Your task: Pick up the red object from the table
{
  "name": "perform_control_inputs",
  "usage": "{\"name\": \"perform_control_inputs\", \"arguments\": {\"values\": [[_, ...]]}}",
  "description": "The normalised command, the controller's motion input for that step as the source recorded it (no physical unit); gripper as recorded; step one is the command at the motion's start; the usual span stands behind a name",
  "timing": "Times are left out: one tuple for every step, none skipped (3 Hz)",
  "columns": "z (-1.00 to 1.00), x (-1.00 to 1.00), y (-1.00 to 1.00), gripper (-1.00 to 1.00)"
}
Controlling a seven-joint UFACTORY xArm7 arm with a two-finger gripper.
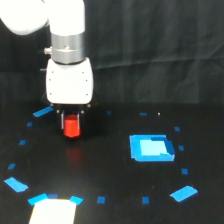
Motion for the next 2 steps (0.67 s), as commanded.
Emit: {"name": "perform_control_inputs", "arguments": {"values": [[1.0,0.49,-0.86,-1.0],[1.0,-0.01,-0.53,0.03]]}}
